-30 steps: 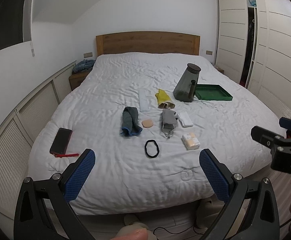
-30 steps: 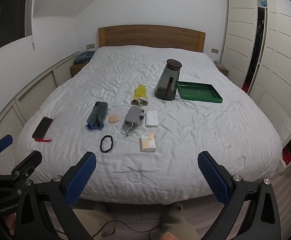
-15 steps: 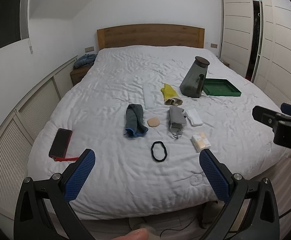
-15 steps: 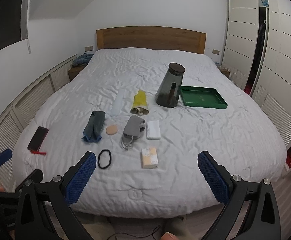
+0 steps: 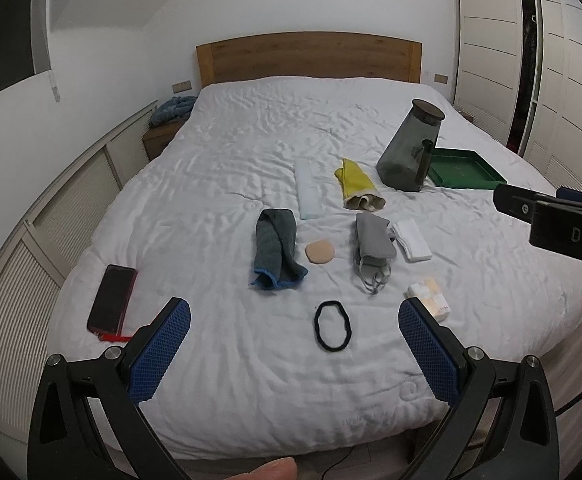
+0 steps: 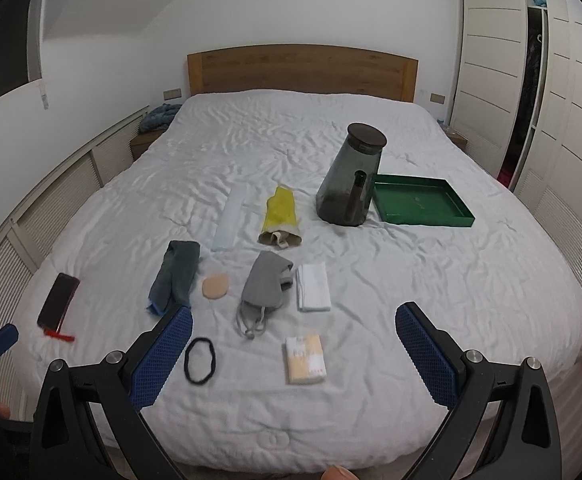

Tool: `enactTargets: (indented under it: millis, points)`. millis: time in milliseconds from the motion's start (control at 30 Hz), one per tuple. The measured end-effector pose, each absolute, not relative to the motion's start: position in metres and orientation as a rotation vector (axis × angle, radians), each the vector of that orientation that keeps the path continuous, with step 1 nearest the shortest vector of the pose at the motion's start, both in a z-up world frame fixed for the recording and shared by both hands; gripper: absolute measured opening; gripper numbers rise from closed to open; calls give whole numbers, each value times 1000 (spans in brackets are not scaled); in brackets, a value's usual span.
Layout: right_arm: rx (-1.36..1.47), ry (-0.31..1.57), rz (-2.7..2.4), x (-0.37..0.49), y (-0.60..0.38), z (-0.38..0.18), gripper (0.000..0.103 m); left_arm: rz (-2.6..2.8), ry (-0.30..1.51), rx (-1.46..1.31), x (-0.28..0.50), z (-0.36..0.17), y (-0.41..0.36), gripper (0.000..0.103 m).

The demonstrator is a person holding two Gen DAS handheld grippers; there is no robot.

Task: Organize soft objects
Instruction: 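Grasp the clear plastic sleeve with the left tool while the right grasps the yellow sock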

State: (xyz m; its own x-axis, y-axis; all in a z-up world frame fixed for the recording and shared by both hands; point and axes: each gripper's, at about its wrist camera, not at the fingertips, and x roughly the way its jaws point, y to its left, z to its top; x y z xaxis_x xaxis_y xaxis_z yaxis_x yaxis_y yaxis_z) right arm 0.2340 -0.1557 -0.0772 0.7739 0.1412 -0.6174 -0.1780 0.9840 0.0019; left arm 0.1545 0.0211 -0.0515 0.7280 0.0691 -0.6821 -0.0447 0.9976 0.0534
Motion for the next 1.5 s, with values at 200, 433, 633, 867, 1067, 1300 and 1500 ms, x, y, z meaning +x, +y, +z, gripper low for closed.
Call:
enactTargets:
  millis: [200, 433, 633, 867, 1067, 1300, 1500]
  points:
    - [-70, 663, 165, 291, -148, -92, 103, 85, 754, 23, 193, -61, 24, 102]
    - [-79, 692, 177, 379, -129, -128, 103, 126, 760, 28, 260, -79, 33, 102]
    - [-106, 680, 222, 476, -107, -174, 103, 146, 761, 46, 344, -107, 46, 102]
    - [-140, 767, 211, 583, -91, -228, 103, 164, 847, -5, 436, -140, 69, 102]
    - [-146, 899, 223, 660, -73, -268, 103, 153, 931, 6, 494, -156, 65, 102]
    - [-133, 969, 229, 716, -60, -290, 103, 138, 994, 37, 549, -172, 51, 102]
    - [-165, 1011, 215, 750, -52, -312, 103, 138, 1051, 32, 587, -193, 45, 102]
